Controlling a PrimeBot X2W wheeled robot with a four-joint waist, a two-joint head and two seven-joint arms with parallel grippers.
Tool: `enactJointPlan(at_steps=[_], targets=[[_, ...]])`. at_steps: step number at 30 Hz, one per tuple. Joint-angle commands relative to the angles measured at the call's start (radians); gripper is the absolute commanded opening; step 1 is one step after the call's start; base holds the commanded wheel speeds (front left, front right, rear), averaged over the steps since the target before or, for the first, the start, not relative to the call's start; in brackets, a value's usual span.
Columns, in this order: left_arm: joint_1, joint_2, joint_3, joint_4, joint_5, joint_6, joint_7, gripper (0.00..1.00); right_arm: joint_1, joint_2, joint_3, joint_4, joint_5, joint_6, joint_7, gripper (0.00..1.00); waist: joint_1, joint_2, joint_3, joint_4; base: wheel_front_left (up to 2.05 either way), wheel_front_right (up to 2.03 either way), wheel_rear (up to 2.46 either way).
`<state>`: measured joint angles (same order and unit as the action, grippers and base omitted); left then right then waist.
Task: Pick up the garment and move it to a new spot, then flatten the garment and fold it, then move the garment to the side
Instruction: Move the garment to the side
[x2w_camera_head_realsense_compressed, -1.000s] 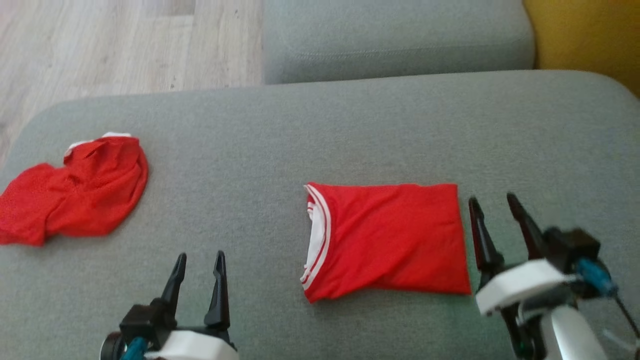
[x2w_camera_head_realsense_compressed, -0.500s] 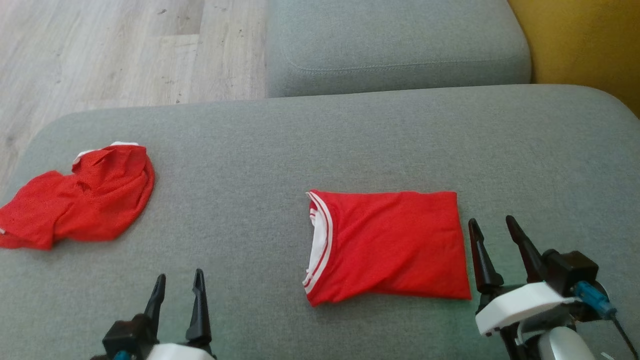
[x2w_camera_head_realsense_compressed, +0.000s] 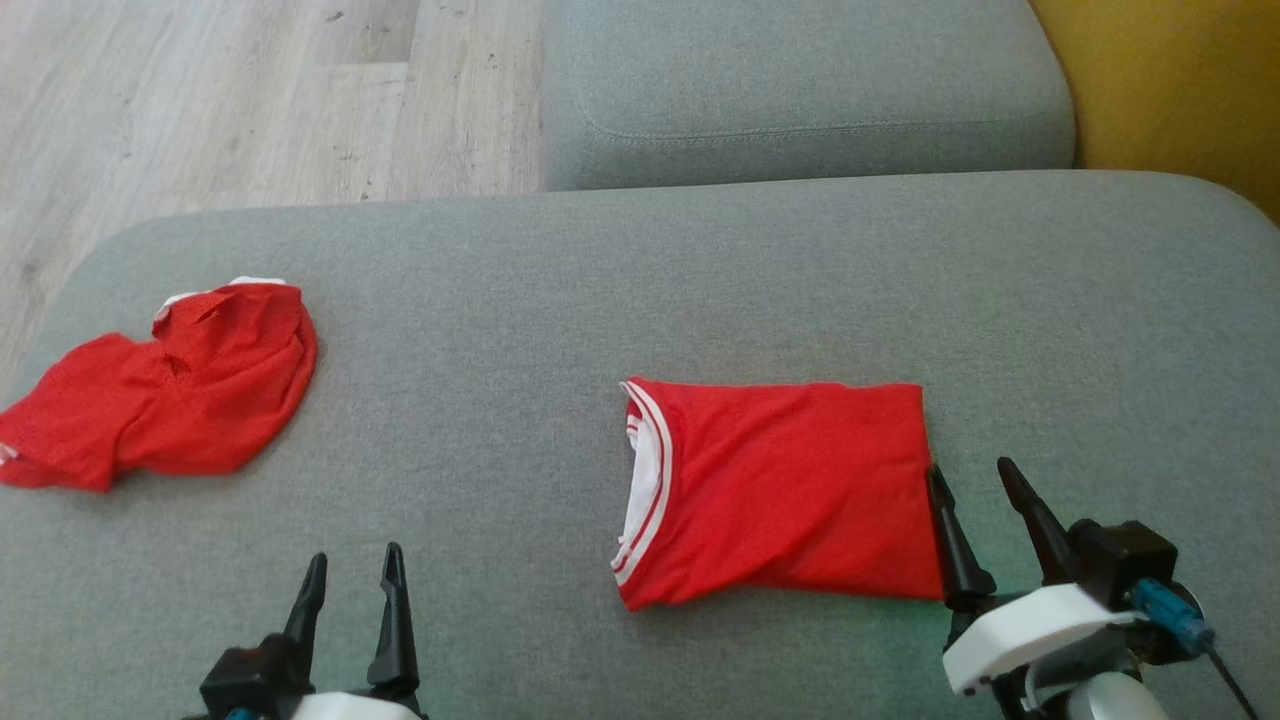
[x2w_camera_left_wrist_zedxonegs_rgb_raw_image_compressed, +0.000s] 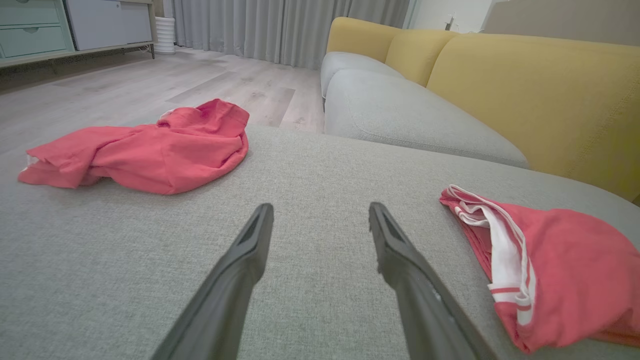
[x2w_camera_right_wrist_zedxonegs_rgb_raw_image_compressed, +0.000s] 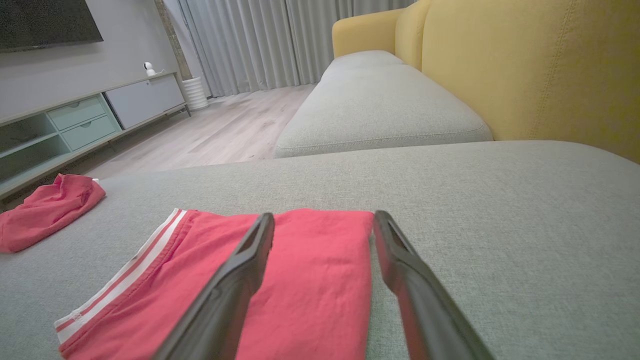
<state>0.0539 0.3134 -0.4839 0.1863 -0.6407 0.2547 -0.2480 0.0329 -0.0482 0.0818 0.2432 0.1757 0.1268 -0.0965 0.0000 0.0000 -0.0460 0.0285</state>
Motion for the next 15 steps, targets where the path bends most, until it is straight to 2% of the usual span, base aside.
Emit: enactJointPlan(at_steps=[1,10,15], targets=[[-0.035,0.009,0.044,-0.027,0.012,-0.003,-0.012,1.00,-0.032,-0.002,0.022,-0.028,-0.005,0.004,-0.003,1.00,0.0000,0.0000,0.000,0.000,0.00,0.00,0.00],[-0.035,0.005,0.043,-0.022,0.019,-0.008,-0.013,1.00,-0.039,-0.002,0.006,-0.020,-0.023,0.004,0.011,1.00,0.0000,0.0000,0.006,0.009,0.00,0.00,0.00],[-0.042,0.002,0.033,-0.027,0.029,-0.013,-0.013,1.00,-0.068,-0.002,-0.056,-0.011,-0.070,0.004,0.080,1.00,0.0000,0.0000,0.020,0.030,0.00,0.00,0.00]])
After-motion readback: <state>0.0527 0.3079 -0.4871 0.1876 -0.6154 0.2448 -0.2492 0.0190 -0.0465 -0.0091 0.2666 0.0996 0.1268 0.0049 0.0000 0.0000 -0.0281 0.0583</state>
